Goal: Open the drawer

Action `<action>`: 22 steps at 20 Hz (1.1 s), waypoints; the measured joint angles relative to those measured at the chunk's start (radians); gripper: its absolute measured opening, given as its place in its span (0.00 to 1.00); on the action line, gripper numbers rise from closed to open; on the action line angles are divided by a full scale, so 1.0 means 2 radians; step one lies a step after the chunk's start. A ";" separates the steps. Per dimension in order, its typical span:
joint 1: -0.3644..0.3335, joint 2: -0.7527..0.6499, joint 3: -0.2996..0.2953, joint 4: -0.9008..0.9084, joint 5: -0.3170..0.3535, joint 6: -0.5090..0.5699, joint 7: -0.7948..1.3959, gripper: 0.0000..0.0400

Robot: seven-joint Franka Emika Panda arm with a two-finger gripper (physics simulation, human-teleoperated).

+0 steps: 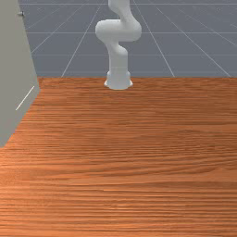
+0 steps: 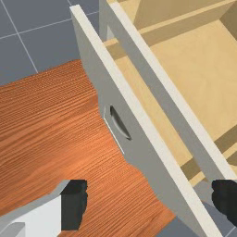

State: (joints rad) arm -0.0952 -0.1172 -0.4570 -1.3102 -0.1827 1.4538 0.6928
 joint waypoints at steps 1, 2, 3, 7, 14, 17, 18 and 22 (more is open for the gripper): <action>-0.001 0.008 -0.002 0.000 0.001 0.004 -0.001 1.00; -0.002 0.014 -0.004 -0.001 0.002 0.008 -0.001 1.00; -0.002 0.019 -0.005 -0.001 0.003 0.011 -0.002 1.00; -0.004 0.025 -0.007 -0.008 0.004 0.016 -0.003 1.00; 0.000 0.013 0.005 -0.039 0.003 0.020 0.010 1.00; 0.000 -0.003 0.023 -0.055 -0.001 0.021 0.026 1.00; -0.002 -0.008 0.030 -0.061 -0.002 0.021 0.032 1.00; 0.002 -0.048 0.076 -0.103 -0.002 0.021 0.061 1.00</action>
State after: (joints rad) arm -0.0911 -0.2140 -0.3044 -1.5154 -0.1858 1.4951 0.8144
